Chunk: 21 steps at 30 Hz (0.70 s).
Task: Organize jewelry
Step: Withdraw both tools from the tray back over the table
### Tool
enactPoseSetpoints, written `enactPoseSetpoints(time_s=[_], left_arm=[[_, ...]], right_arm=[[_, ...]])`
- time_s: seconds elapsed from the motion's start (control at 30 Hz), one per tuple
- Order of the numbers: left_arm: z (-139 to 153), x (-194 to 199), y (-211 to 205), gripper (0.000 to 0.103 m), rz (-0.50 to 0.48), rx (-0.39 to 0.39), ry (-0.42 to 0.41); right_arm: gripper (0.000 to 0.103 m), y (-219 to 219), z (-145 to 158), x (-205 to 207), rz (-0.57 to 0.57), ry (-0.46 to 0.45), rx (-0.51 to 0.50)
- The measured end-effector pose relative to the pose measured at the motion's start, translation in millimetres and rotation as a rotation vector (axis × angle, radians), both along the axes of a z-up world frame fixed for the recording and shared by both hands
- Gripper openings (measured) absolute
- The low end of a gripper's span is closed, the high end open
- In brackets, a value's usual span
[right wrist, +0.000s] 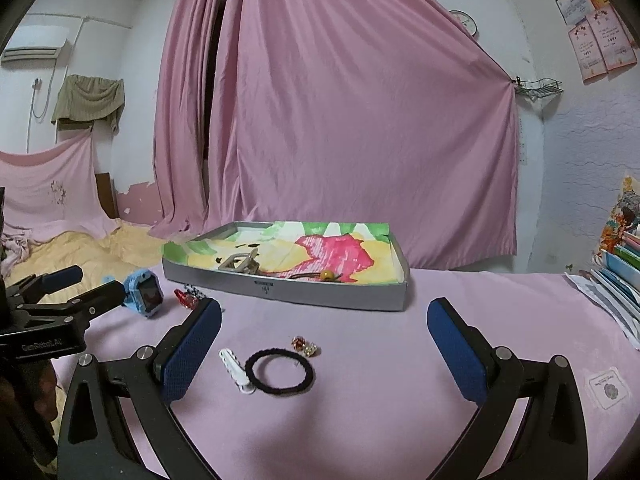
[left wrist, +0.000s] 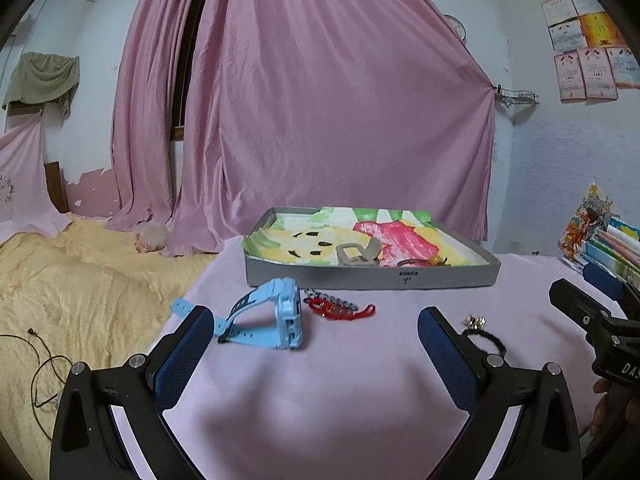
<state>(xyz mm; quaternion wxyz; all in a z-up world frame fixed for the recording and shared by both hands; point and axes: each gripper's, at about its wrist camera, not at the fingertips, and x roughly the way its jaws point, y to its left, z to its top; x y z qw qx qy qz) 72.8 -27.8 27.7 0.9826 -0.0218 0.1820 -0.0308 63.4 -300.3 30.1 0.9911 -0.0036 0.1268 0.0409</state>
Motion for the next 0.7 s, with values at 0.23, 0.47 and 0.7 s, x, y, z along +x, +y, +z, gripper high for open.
enactPoseSetpoints(time_s=[0.23,0.47,0.7], left_arm=[[-8.3,-3.2,0.2,0.102,-0.001,0.022,0.026],[-16.7,-4.2,3.2,0.102,0.006,0.025,0.056],[-22.5,-0.3,5.3,0.102,0.005,0.026,0.095]], right_arm=[[0.101,2.5,-7.6,0.0,0.008,0.039,-0.005],[0.101,3.3,-14.6,3.0,0.009,0.073,0.002],[0.101,2.6,-20.9,9.1,0.009,0.115,0.01]])
